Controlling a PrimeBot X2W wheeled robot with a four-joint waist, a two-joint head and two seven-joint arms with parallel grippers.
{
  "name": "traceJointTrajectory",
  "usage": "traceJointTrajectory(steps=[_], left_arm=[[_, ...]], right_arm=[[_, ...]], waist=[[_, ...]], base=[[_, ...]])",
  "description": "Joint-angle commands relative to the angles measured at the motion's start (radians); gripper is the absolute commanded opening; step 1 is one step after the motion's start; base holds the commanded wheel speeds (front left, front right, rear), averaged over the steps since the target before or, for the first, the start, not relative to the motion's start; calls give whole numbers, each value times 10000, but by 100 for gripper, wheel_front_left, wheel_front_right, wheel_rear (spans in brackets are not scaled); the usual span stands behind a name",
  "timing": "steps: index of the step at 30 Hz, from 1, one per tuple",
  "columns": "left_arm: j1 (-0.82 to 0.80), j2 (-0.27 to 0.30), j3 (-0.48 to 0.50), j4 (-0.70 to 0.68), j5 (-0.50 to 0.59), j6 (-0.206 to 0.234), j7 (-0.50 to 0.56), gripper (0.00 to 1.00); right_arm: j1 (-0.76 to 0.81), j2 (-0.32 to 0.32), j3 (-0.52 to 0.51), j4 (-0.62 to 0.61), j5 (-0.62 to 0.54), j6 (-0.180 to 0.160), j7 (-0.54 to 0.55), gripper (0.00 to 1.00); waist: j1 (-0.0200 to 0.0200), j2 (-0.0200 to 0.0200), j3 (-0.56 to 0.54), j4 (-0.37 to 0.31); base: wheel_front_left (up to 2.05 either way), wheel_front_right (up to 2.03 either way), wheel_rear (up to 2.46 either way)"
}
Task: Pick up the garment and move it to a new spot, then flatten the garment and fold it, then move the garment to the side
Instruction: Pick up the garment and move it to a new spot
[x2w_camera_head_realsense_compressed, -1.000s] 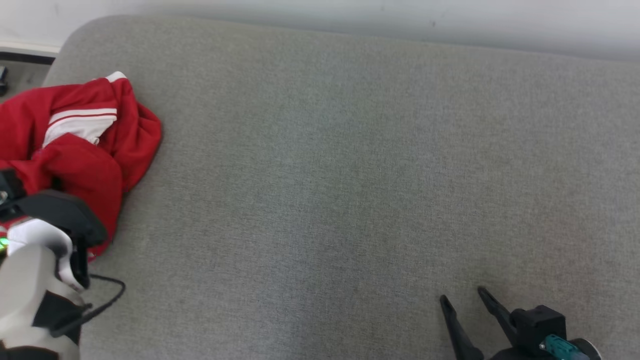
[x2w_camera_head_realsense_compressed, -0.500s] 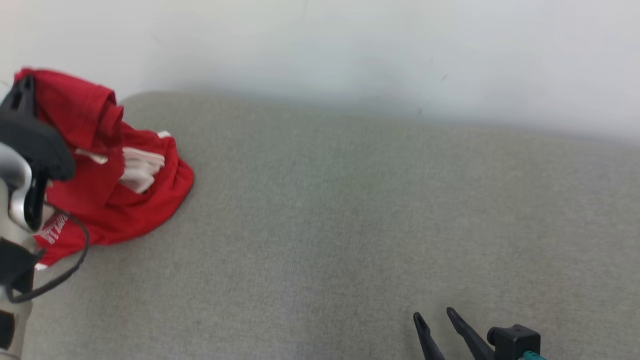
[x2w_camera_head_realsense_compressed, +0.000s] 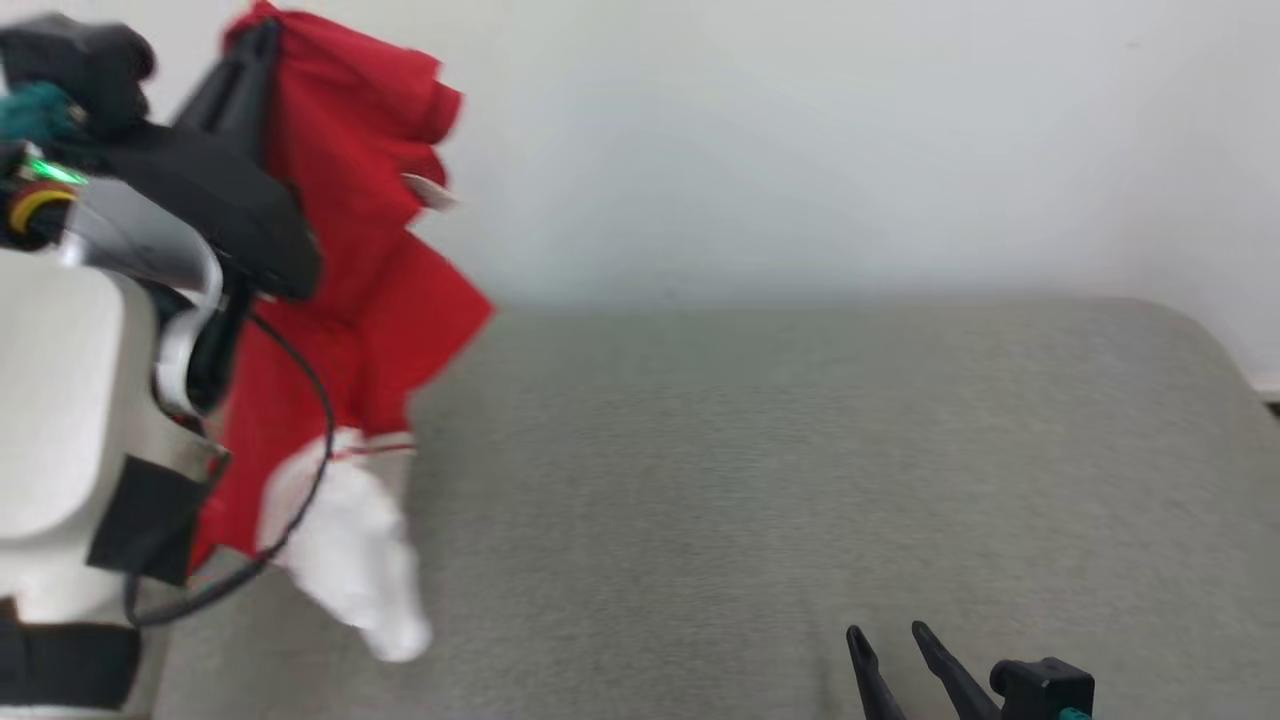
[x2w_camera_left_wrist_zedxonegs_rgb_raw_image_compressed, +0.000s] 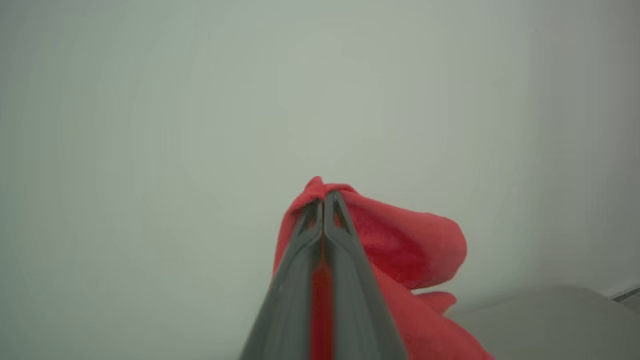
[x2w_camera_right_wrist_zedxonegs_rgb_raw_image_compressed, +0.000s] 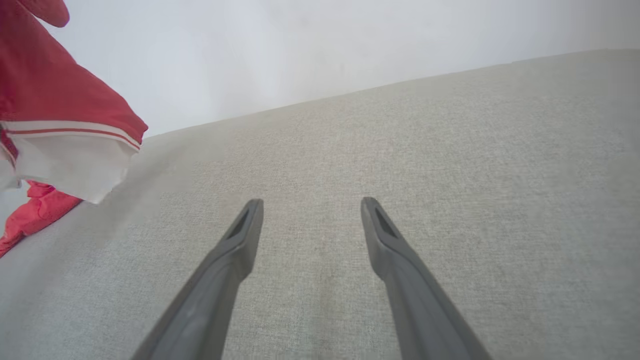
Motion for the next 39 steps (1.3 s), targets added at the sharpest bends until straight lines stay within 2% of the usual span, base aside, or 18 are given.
traceJointTrajectory(steps=[1,5,10,15,22,23,24,25,32,33,39], left_arm=[[291,-47,-18,-169,-89,-36,33,0],[1011,-442,-183,-756,-386,62,23,0],[2005,-844,-539,-1291,-415,174,-15,0],[3213,-1087,-1069,-1199,-133,400,-304,0],[4412,-1586,-1697,-210,178,525,-1101,0],[4550,-1694,-1803,8,188,476,-1298,25],[4656,-1808,-1831,237,253,561,-1586,77],[4721,-1869,-1885,460,325,584,-1844,100],[5180,-2304,-2098,1607,271,621,-3251,100],[5265,-2359,-2067,1530,131,510,-3470,100],[5910,-2108,-2051,712,656,822,-4104,100]], right_arm=[[-108,3,20,18,-11,-20,12,100],[-191,2,63,-1,-171,-20,101,100],[-208,8,-134,-142,-303,-18,173,100],[-203,5,-117,-226,-226,-18,186,100],[-181,7,-11,-283,-184,-18,234,100],[-186,7,0,-296,-185,-18,252,100],[-178,6,-24,-312,-195,-18,265,100],[-180,1,-18,-325,-209,-18,279,100],[-36,3,-266,-396,-316,-18,343,100],[6,3,-342,-407,-333,-18,353,100],[252,4,-752,-561,-471,-18,398,100]], waist=[[1,1,-275,-1503],[1,1,-116,-2456],[1,1,155,-3254],[1,1,409,-3570],[1,1,585,-3445],[1,1,592,-3395],[1,1,602,-3322],[1,1,604,-3262],[1,1,418,-2704],[1,1,372,-2602],[1,1,162,-1905]], base=[[0,0,0],[0,0,0],[0,0,0],[0,0,0],[0,0,0],[0,0,0],[0,0,0],[0,0,0],[0,0,0],[0,0,0],[0,0,0]])
